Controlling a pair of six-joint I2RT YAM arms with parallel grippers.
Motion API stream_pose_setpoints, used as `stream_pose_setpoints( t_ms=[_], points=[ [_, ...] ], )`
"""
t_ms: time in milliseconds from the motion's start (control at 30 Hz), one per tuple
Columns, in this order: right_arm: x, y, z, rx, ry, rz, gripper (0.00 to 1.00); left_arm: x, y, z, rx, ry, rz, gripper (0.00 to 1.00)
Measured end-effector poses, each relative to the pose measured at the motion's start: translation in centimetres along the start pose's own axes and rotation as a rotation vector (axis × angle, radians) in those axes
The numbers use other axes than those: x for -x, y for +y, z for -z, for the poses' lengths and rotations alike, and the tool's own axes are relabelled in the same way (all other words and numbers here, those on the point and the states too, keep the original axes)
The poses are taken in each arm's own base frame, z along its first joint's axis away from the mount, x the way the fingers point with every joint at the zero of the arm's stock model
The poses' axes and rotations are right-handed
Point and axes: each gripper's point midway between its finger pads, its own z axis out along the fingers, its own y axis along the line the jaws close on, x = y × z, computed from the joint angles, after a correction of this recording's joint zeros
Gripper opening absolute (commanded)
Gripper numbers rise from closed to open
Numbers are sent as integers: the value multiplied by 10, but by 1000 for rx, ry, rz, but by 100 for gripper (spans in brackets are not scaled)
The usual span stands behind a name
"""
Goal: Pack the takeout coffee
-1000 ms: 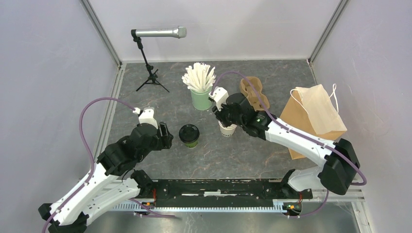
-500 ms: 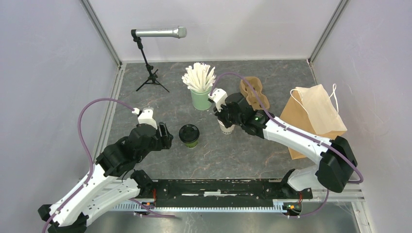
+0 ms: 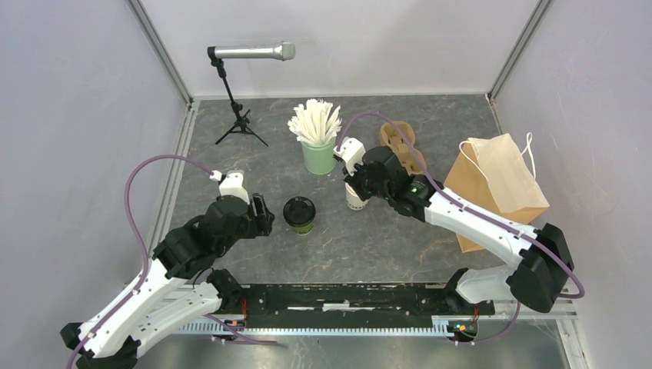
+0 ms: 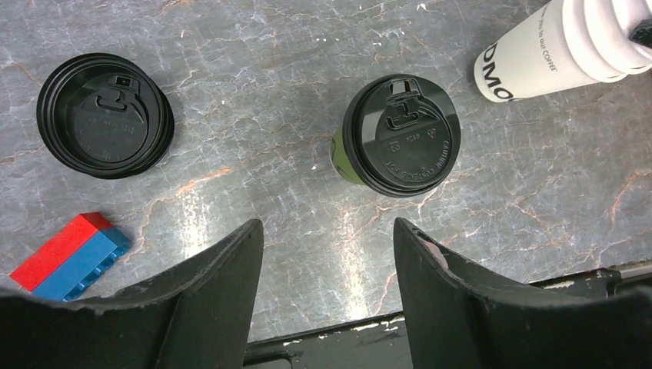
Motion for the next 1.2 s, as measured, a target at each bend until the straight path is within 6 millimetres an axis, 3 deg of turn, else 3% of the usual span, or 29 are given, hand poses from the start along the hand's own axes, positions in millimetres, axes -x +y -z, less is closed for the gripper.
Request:
stream_pose_setpoints(
  t_ms=[100,200,433,667,933,1200],
  points=[
    [4,-4,5,-14,-16,22,3,1,-3,-2,-5,2,1,68],
    [9,-6,11,-18,-44,46,1,3,-21,-8,-62,14,40,67],
    [0,-6,35,-13,-125,112,1,21,-110,-40,-321,58,276,60],
    [-6,-4,42,2,-152,151,2,16,-169,-89,-406,182,359,59],
    [-1,-1,45,17,-189,160,2,25,-204,-102,-538,198,422,58],
    [-5,1,44,23,-189,160,2,32,-206,-110,-548,177,440,56]
  ],
)
